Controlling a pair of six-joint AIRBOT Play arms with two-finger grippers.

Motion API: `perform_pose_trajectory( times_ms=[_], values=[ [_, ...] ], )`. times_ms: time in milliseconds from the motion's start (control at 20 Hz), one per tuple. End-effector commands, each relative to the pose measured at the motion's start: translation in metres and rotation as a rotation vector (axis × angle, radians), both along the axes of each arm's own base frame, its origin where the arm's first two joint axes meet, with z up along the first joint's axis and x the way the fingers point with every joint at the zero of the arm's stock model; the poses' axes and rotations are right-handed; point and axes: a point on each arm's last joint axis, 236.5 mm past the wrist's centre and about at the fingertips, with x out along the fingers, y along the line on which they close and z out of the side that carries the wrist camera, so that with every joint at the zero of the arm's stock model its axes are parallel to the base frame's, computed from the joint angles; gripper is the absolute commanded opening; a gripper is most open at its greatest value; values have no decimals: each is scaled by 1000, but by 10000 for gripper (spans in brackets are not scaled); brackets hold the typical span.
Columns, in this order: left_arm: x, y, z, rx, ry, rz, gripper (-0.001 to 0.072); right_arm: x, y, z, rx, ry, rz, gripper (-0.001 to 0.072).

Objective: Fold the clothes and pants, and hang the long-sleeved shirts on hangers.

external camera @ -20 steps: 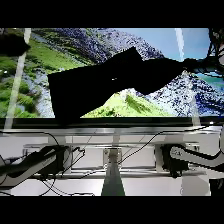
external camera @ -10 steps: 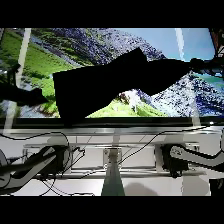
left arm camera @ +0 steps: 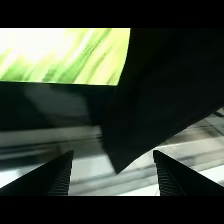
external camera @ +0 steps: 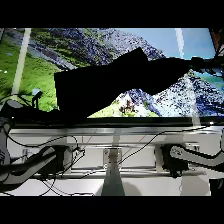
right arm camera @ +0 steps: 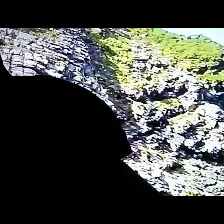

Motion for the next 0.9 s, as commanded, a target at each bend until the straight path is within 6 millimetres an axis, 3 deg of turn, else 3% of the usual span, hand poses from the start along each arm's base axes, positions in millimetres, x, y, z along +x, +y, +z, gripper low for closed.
perform_pose_trajectory(
  times_ms=[0, 100, 150, 250, 350, 400, 500, 600, 750, 850],
  values=[
    [2, -19, -15, -95, -7, 20, 529, 2, 5, 3, 31, -14, -5, 21],
    [-3, -20, -27, -105, 40, 24, 528, 3, 8, 3, 49, -16, -5, 21],
    [-5, -20, -32, -113, 63, 28, 491, 3, 10, 3, 58, -16, -5, 20],
    [-9, -25, -37, -142, 81, 9, 260, 4, 12, 4, 69, -20, -5, 21],
    [0, -29, -34, -172, 31, -5, 7, 5, 14, 6, 78, -26, -7, 20],
    [12, -30, -29, -182, -6, 2, 9, 6, 15, 7, 90, -33, -9, 21],
    [47, -14, -18, -142, -98, 18, 8, 10, 19, 11, 114, -55, -17, 21],
    [102, 20, 0, -31, -212, 100, 7, 16, 21, 17, 137, -84, -26, 20],
    [197, 95, 53, 186, -448, 302, 5, 29, 26, 45, 176, -159, -32, 21],
    [243, 134, 99, 276, -586, 413, 4, 42, 25, 76, 181, -237, -34, 20]
  ],
)
